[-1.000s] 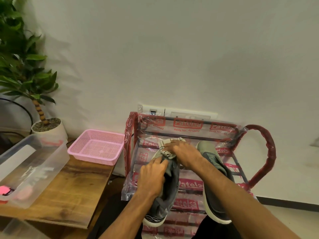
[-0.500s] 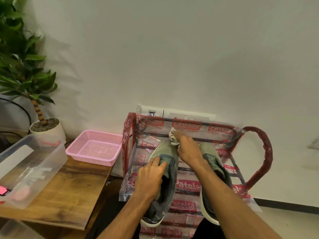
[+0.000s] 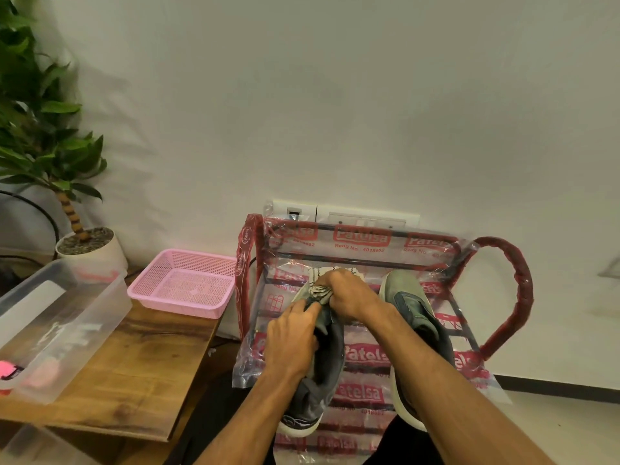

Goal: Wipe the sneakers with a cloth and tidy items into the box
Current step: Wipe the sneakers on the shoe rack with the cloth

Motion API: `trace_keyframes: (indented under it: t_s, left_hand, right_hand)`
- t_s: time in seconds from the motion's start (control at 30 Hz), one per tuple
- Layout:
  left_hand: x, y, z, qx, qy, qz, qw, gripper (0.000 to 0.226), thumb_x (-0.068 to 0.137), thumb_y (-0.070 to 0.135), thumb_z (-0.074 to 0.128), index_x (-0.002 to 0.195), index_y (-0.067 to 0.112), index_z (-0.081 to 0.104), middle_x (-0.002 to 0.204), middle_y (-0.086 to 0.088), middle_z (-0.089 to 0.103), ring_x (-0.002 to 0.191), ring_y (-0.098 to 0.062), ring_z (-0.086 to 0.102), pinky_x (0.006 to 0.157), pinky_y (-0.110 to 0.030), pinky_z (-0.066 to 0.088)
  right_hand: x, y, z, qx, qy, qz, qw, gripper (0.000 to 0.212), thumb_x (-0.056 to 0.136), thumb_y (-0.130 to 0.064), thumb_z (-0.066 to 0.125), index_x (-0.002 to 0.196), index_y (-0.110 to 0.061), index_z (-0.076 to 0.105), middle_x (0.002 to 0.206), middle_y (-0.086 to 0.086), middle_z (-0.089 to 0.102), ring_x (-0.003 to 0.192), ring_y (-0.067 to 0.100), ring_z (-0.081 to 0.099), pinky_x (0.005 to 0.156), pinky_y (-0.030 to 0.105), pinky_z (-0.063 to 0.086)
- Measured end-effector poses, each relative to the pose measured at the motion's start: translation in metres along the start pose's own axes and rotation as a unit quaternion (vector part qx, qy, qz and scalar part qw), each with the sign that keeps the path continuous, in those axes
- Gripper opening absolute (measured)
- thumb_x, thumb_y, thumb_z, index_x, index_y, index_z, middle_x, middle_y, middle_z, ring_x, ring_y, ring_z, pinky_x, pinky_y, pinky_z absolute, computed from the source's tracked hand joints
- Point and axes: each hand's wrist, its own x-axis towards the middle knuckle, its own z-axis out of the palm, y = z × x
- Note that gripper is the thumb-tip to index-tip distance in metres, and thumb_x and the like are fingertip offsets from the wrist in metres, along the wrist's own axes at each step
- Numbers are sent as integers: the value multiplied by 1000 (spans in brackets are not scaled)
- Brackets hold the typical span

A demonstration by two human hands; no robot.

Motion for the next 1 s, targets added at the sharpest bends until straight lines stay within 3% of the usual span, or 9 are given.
trace_keyframes:
  t_s: [0.13,0.23,0.3,0.4,0.5,0.6,0.7,0.83,1.0]
  left_hand:
    - [0,-1,0,-8,-1,2,1000,42,89,15,53,129,28,49,129,6,54,113,-17,55,80,-31,44]
    - [1,1,-3,7,-12,2,1000,45,88,15,56,130,27,48,131,5,52,116,-19,54,81,-34,44]
    - [3,2,-4,19,-18,-3,1000,41,89,16,56,127,27,48,131,4,51,115,-19,54,79,-34,44]
    - [4,2,-3,35,-18,-6,999,40,90,15,55,127,26,48,132,3,52,114,-20,55,79,-34,46]
    - [5,3,-2,41,-20,-5,999,39,90,13,54,126,26,48,129,1,53,114,-21,55,78,-35,46]
    - [6,4,-2,39,-16,0,999,36,89,12,55,122,25,51,124,1,56,110,-22,57,74,-35,44]
    - [7,4,-4,40,-26,8,999,35,87,10,55,119,25,53,118,1,59,106,-23,58,71,-34,39]
    - [8,9,-6,50,-32,20,998,27,89,10,51,114,22,54,113,-2,62,104,-25,60,72,-36,40]
    - [13,10,-7,66,-37,23,997,22,93,11,48,112,21,55,111,-3,63,102,-25,61,73,-36,42]
  right_hand:
    - [-11,8,-22,140,-68,36,987,40,77,9,52,56,-24,57,61,-4,58,57,12,51,55,28,40]
    - [-17,21,-40,195,-71,92,974,43,83,11,48,59,-21,66,59,0,60,50,13,51,44,27,41]
    - [-15,25,-47,148,-28,119,981,36,87,6,52,67,-19,68,67,1,64,57,15,56,50,29,47]
    - [-14,20,-42,50,135,136,980,26,87,4,54,88,-14,73,83,2,71,75,19,65,71,39,56]
    - [-16,12,-26,23,221,69,973,45,82,12,50,114,-13,69,113,8,70,103,26,63,84,40,52]
    - [-13,7,-5,-57,128,-39,989,50,83,8,53,128,-14,61,131,10,60,122,28,53,99,40,44]
    - [-9,7,10,-190,-6,-91,977,51,89,1,54,138,-13,51,146,7,46,138,28,37,112,40,32]
    - [-3,16,13,-290,-14,-77,954,63,93,-5,57,150,-19,32,160,0,25,148,25,17,120,43,17]
    - [10,11,24,-325,-5,-31,945,60,97,-10,53,152,-16,28,160,3,23,147,31,18,120,45,19]
